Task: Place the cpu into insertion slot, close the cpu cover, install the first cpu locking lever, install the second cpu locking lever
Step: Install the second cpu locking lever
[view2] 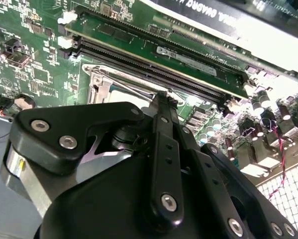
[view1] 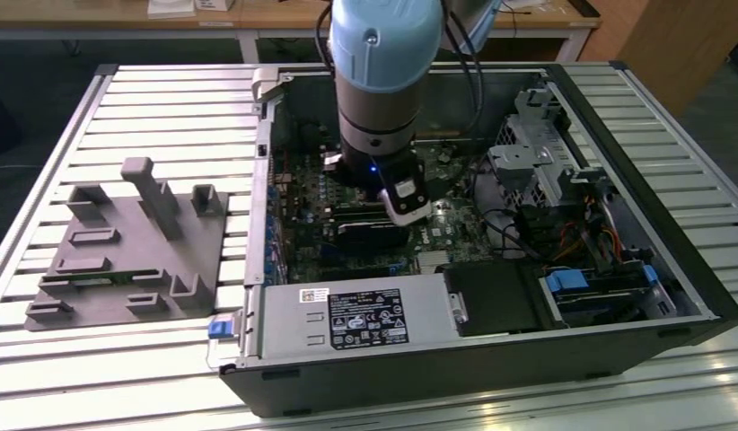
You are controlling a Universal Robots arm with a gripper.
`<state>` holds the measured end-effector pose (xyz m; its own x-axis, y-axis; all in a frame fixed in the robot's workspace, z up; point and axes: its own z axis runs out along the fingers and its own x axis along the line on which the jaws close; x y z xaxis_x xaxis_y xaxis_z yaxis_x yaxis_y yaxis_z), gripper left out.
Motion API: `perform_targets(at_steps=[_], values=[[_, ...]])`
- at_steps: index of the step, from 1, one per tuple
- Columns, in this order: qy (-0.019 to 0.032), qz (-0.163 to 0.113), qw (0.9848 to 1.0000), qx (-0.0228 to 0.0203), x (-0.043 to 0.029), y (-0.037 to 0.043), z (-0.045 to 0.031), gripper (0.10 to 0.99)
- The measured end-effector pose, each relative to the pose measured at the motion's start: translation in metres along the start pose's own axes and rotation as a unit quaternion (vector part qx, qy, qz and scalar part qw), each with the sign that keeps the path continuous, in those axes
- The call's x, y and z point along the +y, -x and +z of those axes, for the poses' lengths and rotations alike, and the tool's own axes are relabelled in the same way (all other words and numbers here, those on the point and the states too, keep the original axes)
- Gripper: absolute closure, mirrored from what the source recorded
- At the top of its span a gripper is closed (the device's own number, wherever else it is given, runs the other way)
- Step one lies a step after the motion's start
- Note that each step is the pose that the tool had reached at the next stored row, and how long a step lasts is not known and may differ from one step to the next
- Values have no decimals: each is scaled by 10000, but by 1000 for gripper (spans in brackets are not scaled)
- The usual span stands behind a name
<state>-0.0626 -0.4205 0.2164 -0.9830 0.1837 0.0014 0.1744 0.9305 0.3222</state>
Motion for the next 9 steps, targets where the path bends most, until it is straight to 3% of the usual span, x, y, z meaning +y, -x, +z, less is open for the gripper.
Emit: perform_targets(at_steps=[9], values=[[113, 7, 9999, 20, -59, -54, 58, 980]])
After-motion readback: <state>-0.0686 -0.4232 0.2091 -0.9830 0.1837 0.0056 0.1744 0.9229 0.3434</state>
